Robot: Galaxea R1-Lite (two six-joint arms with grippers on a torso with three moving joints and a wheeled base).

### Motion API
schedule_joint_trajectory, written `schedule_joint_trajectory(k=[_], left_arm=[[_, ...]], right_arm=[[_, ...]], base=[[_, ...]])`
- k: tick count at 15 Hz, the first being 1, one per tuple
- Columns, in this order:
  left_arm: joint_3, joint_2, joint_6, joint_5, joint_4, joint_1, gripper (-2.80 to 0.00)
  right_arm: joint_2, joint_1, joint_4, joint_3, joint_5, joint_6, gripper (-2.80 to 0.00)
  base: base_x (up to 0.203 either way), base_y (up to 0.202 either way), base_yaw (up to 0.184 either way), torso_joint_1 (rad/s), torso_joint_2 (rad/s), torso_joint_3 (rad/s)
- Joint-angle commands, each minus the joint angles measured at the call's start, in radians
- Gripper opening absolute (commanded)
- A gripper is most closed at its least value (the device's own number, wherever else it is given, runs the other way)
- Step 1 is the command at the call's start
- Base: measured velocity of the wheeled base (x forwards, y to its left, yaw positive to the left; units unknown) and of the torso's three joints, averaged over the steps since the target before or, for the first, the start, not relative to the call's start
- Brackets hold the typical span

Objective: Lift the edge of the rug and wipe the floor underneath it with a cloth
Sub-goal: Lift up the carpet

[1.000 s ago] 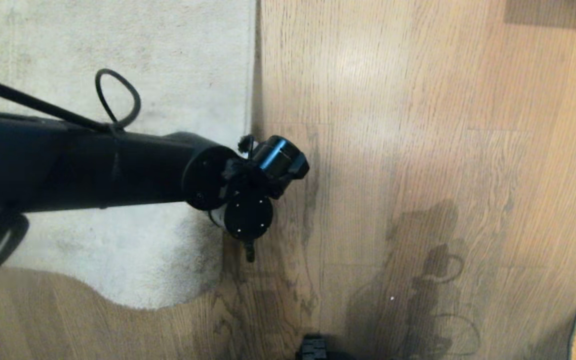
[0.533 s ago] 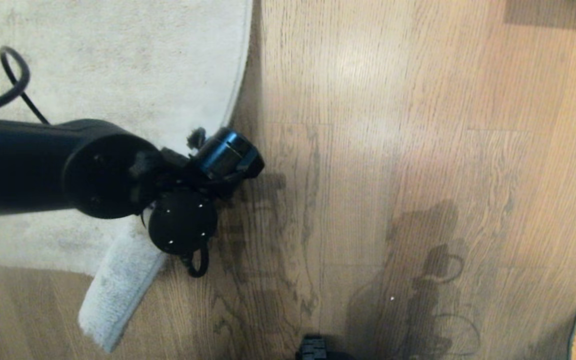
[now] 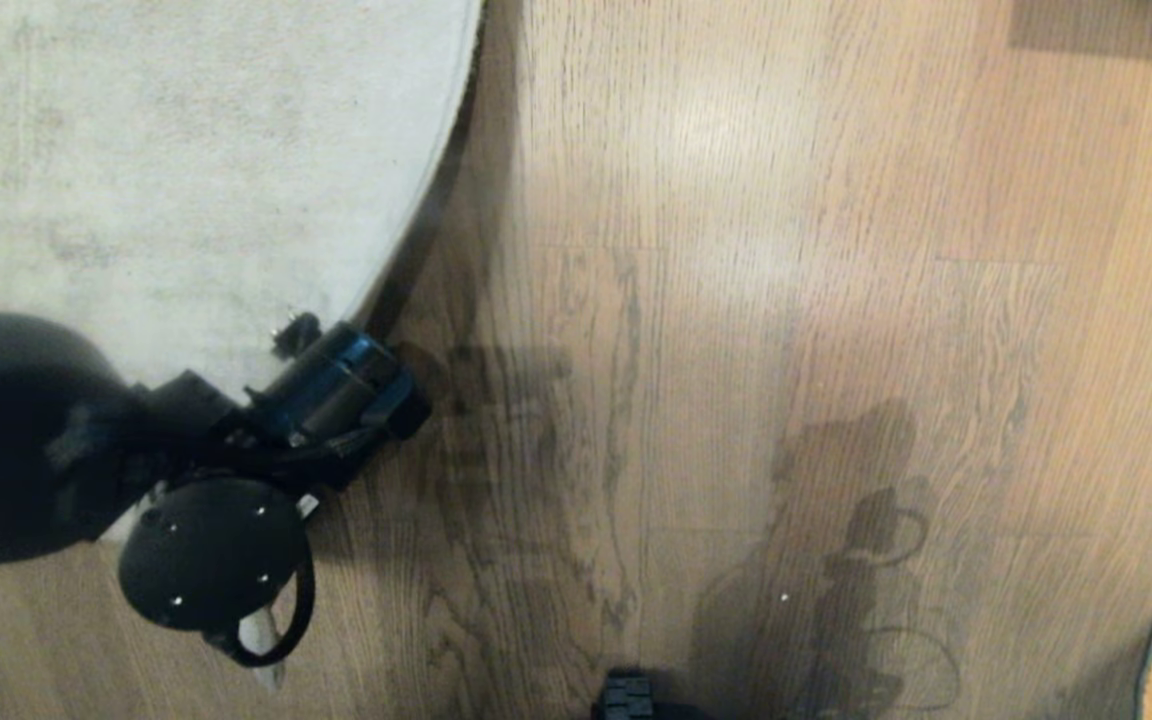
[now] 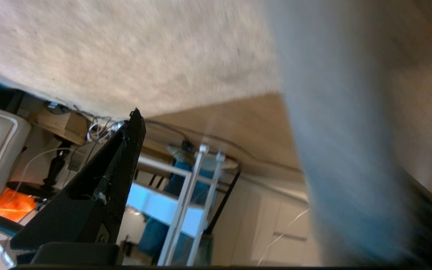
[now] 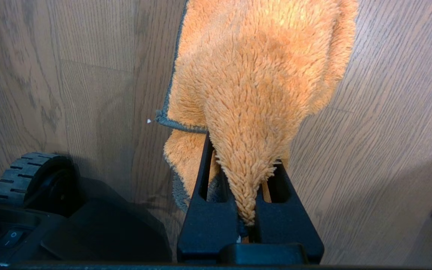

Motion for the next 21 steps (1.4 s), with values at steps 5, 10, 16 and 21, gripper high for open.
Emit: schedule_joint_trajectory(k=[5,10,16,21], left_arm=[[0.186,0.041,-0.001,0.001,-0.284,-0.003,0.0],[0.188,0.058,-0.005,0.005,-0.317,0.026,0.0],[0.19,0.101,-0.051,0.01,-0.535,0.028,0.0],[0.188,0.124,-0.052,-0.001,-0.638,0.025,0.0]], right_arm=[[0.001,0.0,0.0,0.0,0.001,-0.001,-2.8],[0.001,0.0,0.001,0.0,0.001,-0.001,-2.8],[0.001,0.0,0.001,0.0,0.001,-0.001,-2.8],[0.001,0.0,0.0,0.0,0.001,-0.001,-2.8]], base=[[0.0,0.0,0.0,0.0,0.0,0.0],[0.0,0.0,0.0,0.0,0.0,0.0],[0.0,0.0,0.0,0.0,0.0,0.0],[0.0,0.0,0.0,0.0,0.0,0.0]])
